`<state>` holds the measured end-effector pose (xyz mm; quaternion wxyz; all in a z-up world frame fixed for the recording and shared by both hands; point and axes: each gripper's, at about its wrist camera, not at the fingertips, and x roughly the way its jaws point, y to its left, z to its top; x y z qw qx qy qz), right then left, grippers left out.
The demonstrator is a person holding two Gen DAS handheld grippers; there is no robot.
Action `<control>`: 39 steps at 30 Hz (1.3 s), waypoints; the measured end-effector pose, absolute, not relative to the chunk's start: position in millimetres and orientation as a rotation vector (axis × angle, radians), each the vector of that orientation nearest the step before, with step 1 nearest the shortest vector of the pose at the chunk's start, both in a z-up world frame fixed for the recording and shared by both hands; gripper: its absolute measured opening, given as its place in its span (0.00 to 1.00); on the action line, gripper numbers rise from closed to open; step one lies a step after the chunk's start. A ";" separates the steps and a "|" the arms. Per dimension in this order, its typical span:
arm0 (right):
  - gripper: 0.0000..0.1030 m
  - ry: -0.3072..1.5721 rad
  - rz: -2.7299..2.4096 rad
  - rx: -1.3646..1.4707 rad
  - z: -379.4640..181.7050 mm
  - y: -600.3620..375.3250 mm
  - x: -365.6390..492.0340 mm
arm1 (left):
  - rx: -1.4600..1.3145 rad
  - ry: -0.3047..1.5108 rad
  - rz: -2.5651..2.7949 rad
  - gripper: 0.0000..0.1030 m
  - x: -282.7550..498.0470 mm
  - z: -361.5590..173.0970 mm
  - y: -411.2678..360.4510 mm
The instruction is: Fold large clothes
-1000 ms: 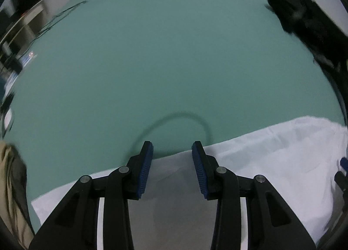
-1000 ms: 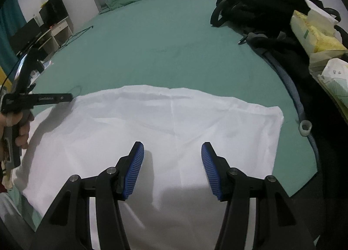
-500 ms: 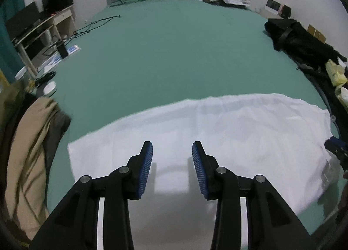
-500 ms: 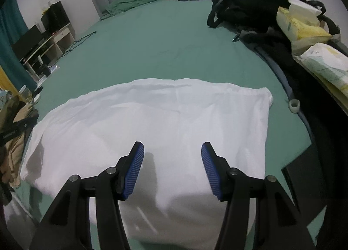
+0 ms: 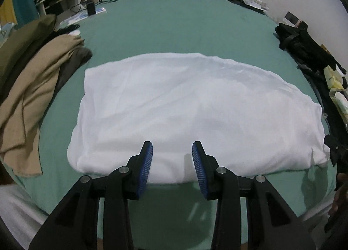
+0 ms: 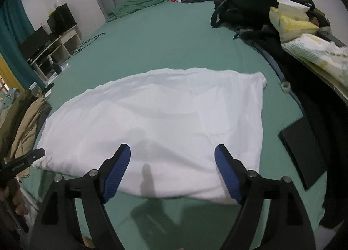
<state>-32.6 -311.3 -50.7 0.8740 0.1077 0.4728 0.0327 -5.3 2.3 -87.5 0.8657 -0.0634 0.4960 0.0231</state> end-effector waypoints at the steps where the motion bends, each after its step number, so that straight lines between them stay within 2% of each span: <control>1: 0.78 0.988 0.066 0.235 -51.3 -311.5 -36.0 | -0.132 1.042 0.044 0.39 -8.1 -88.8 4.3; 8: 0.79 1.045 0.046 0.402 -73.7 -319.1 -61.5 | -0.124 1.046 0.030 0.39 -5.1 -96.0 13.0; 19: 0.79 1.047 0.021 0.612 -95.9 -332.0 -60.6 | -0.071 1.002 -0.101 0.39 27.4 -109.5 -31.1; 21: 0.83 1.049 0.021 0.636 -101.0 -332.6 -57.3 | -0.048 0.991 -0.098 0.39 35.2 -110.8 -35.9; 24: 1.00 1.019 0.051 0.686 -102.6 -329.9 -54.1 | -0.053 0.970 -0.115 0.39 48.9 -109.8 -37.1; 30: 1.00 0.986 0.064 0.772 -103.9 -331.3 -54.4 | 0.004 0.885 -0.077 0.39 54.2 -90.3 -35.7; 34: 1.00 0.957 -0.002 0.735 -105.5 -328.8 -45.9 | -0.023 0.834 -0.141 0.39 59.0 -79.1 -38.8; 39: 1.00 0.911 -0.053 0.637 -105.7 -322.9 -17.5 | 0.016 0.884 -0.219 0.39 86.3 -99.7 -55.8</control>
